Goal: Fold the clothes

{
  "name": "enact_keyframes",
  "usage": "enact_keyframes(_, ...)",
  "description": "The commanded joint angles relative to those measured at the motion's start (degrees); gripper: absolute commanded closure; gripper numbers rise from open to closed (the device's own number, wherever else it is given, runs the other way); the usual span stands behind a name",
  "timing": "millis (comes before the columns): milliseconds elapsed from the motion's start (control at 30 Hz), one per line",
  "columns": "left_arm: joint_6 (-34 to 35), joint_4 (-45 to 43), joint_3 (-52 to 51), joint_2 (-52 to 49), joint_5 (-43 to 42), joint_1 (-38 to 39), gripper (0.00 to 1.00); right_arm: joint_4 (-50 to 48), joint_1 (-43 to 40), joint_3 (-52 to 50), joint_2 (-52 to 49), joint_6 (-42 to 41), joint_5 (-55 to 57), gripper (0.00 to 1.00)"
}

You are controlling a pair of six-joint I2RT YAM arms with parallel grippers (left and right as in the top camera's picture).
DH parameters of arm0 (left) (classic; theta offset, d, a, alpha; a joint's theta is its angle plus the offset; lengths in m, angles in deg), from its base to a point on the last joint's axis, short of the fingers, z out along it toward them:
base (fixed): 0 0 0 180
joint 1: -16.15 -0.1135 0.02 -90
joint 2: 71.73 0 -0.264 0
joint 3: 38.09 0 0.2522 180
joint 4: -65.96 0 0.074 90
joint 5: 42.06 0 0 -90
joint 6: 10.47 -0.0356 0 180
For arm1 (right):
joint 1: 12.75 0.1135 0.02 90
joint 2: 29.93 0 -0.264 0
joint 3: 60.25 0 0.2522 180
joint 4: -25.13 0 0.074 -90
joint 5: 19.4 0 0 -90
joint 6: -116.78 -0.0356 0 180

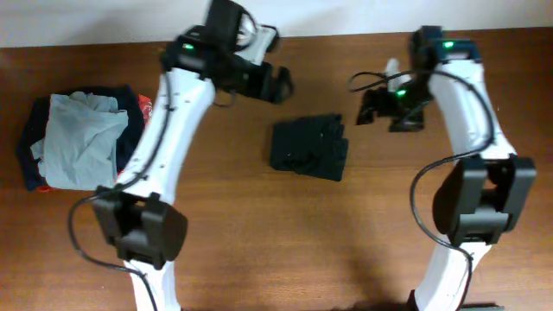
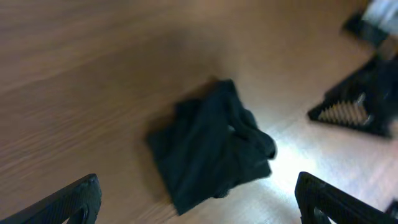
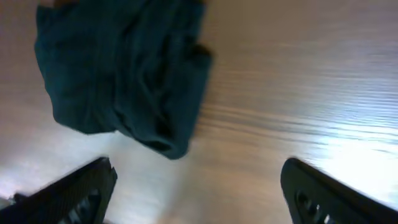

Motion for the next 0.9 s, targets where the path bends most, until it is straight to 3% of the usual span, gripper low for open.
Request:
enact_keyframes(0, 2.32, 1.86, 1.01, 1.4, 0.81, -2.27, 0.01, -4.5, 4.48, -7.19, 0.79, -7.76, -0.94, 0.15)
enact_keyframes(267, 2.29, 3.02, 1.01, 1.4, 1.22, -3.52, 0.01, -13.81, 10.36, -16.81, 0.79, -10.49, -3.76, 0.34)
enact_keyframes(367, 2.27, 3.04, 1.01, 1.4, 1.25, -3.52, 0.01, -14.69, 10.29, -17.88, 0.81, -11.13, -3.56, 0.61)
enact_keyframes(400, 2.08, 3.08, 1.01, 1.4, 1.27, -3.52, 0.01, -14.53, 9.9, -17.86, 0.94, -11.15, -3.61, 0.75)
enact_keyframes(500, 2.08, 3.37, 1.01, 1.4, 1.27, -3.52, 0.01, -12.85, 8.76, -17.64, 1.33, -11.1, -3.61, 0.93)
enact_keyframes(767, 2.1, 4.63, 1.01, 1.38, 3.8, -3.5, 0.0, -3.89, 8.11, -17.62, 2.6, -9.38, -2.67, 0.96)
enact_keyframes(867, 2.1, 5.29, 1.01, 1.38, 4.68, -3.5, 0.01, -1.68, 8.11, -17.62, 2.6, -9.4, -0.9, 0.9)
